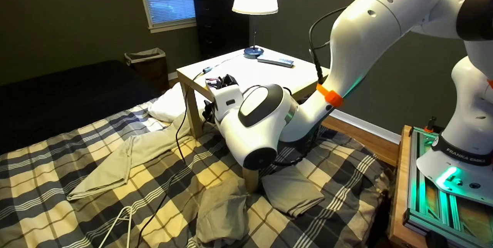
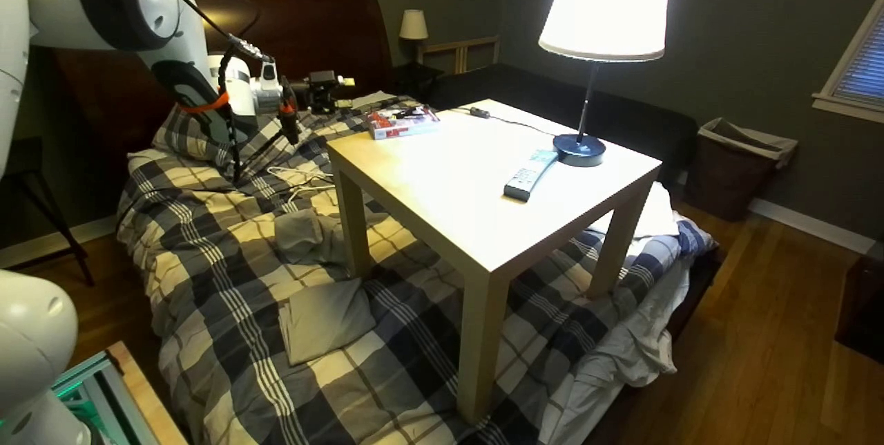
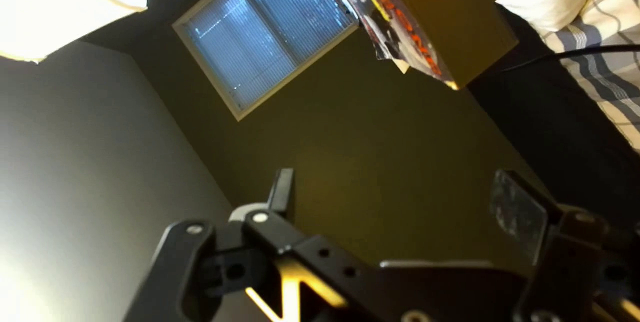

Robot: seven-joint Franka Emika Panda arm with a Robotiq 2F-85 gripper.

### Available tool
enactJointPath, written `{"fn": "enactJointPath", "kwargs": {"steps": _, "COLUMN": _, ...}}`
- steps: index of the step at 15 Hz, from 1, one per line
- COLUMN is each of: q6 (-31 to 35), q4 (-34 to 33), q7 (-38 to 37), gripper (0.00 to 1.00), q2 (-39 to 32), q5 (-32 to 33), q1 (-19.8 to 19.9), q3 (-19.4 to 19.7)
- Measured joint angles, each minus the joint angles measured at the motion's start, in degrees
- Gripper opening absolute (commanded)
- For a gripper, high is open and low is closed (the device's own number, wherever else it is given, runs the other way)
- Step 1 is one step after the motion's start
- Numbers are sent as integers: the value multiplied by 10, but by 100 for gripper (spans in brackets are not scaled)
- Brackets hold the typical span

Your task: Move the book to the right

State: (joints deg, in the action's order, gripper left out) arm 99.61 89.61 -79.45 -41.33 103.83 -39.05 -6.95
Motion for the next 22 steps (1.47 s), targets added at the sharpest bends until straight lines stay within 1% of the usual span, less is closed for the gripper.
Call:
{"fn": "enactJointPath", "kwargs": {"steps": 3, "q6": -23, "q4": 7, "q7": 17, "gripper": 100, "q2": -14, "q5": 35, "q1": 1, "q3": -3}}
{"fn": "enactJointPath", "kwargs": {"steps": 9, "q6": -44, "q4": 10, "q7": 64, "gripper": 100, "q2": -40, "q5": 82, "q1": 7, "q3": -9}}
{"fn": "enactJointPath", "kwargs": {"steps": 19, "q6": -90, "q4": 10, "q7": 138, "gripper": 100, "q2": -69, "q5": 103, "q1": 24, "q3": -13}}
{"fn": "enactJointPath", "kwargs": {"steps": 20, "q6": -92, "q4": 10, "q7": 143, "gripper": 91, "q2": -71, "q5": 106, "q1": 26, "q3": -13}}
{"fn": "enactJointPath", "kwargs": {"steps": 21, "q6": -94, "q4": 10, "q7": 147, "gripper": 72, "q2": -73, "q5": 109, "q1": 28, "q3": -14}}
{"fn": "enactJointPath", "kwargs": {"steps": 22, "q6": -96, "q4": 10, "q7": 153, "gripper": 66, "q2": -75, "q5": 113, "q1": 31, "q3": -14}}
